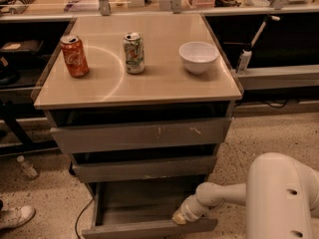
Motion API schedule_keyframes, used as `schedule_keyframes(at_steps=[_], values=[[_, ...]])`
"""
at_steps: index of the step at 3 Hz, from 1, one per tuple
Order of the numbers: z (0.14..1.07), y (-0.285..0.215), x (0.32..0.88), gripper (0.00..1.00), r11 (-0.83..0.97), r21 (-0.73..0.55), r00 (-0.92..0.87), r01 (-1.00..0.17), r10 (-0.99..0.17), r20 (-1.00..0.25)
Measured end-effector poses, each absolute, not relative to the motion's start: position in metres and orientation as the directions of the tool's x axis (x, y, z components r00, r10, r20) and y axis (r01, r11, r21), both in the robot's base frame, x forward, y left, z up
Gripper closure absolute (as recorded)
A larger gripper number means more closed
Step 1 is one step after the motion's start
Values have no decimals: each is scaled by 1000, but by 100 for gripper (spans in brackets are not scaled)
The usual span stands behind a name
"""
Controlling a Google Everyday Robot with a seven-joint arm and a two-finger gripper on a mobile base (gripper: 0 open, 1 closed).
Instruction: Open bottom drawer
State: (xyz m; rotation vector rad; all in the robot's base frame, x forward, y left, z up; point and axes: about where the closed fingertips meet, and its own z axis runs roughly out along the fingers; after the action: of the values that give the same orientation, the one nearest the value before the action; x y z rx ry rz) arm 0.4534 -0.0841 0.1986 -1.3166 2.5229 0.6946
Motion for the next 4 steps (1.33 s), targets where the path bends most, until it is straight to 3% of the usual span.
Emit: schedule_keyframes(at_steps=[1, 2, 4], values=[[202, -84, 453, 100, 489, 309, -578, -815, -716, -392], [202, -84, 453, 81, 489, 309, -578, -815, -716, -392], [188, -84, 459, 35, 492, 319, -585, -810, -712, -388]])
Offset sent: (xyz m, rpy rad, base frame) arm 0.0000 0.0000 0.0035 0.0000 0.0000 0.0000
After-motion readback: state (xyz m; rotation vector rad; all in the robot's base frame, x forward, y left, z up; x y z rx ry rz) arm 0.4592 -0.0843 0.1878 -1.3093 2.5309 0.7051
